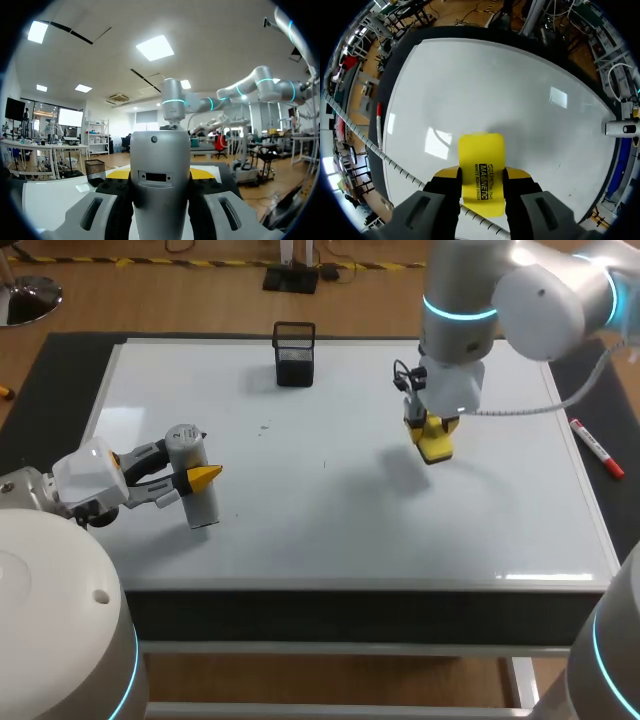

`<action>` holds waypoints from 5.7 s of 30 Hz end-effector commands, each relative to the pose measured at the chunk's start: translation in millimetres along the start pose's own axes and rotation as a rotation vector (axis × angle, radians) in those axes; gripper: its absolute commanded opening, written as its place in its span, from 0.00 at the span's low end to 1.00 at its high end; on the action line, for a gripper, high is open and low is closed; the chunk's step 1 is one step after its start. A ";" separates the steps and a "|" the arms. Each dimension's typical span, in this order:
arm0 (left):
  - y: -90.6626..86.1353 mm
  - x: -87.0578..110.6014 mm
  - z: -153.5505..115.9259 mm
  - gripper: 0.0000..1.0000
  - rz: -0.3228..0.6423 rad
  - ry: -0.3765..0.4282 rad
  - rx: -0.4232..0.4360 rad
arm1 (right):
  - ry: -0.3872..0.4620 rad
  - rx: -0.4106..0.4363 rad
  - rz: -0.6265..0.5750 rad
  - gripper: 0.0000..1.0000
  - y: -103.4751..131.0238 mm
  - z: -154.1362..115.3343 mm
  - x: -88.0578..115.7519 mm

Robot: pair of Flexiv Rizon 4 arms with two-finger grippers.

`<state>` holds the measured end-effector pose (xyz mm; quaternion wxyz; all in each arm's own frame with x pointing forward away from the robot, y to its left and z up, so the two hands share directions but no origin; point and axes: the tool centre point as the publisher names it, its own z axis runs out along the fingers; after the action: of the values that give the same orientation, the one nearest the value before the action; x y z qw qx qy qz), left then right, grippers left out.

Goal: Pick up the inspection probe, press it on each red-marked spot on the whiteboard one by one, put down the probe, pick up the eraser, and wipe off all the red marks.

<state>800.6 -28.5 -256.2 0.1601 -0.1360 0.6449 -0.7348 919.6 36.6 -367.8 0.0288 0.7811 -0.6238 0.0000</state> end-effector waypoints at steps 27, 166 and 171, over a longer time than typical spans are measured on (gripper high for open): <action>0.1 0.7 0.0 0.00 0.003 -0.002 0.004 | -0.064 -0.133 0.232 0.00 -172.2 15.9 3.8; -84.7 -178.6 180.0 0.00 0.109 0.289 -0.003 | -0.643 -0.530 0.990 1.00 -205.7 -109.0 130.9; -93.8 -194.6 201.4 0.00 0.120 0.313 -0.006 | -0.643 -0.530 0.990 1.00 -205.7 -109.0 130.9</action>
<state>1020.9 -112.7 -140.9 0.1312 -0.0127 0.6658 -0.7344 1143.9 -37.6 -264.0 0.0071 0.3196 -0.8695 -0.3765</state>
